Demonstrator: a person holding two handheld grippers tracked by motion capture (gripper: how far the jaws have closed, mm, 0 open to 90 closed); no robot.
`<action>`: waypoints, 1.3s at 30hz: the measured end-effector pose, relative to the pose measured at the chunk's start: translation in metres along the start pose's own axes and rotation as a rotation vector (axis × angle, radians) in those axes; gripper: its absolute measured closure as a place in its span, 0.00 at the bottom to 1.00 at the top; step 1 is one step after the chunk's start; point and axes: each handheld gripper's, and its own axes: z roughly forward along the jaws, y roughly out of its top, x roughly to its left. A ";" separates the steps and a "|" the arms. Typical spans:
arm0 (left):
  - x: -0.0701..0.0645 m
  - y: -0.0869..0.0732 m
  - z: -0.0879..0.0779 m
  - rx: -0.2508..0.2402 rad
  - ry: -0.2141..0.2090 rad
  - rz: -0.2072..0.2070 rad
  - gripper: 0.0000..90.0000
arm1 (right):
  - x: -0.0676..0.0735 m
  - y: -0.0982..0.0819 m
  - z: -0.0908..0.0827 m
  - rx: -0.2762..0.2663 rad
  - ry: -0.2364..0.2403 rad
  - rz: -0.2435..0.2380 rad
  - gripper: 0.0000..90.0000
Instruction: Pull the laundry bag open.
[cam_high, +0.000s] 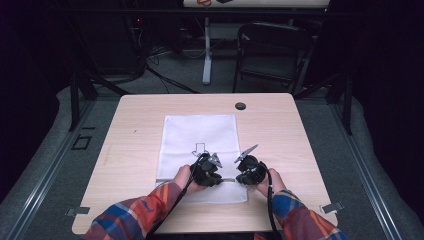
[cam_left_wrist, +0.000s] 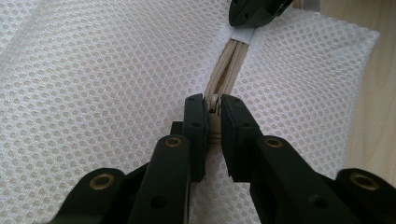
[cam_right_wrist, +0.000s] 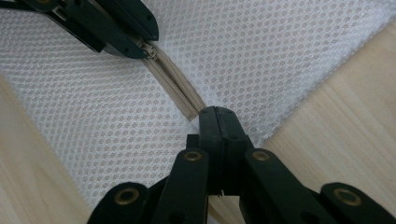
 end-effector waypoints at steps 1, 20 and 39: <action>-0.001 0.000 0.000 0.002 0.002 -0.001 0.91 | 0.000 0.000 0.000 0.001 -0.001 -0.001 1.00; 0.012 -0.011 -0.016 0.029 -0.013 -0.048 0.91 | -0.001 -0.001 0.000 -0.006 0.003 0.000 1.00; 0.018 -0.018 -0.024 0.048 -0.004 -0.076 0.91 | -0.001 -0.001 0.000 -0.007 0.004 0.006 1.00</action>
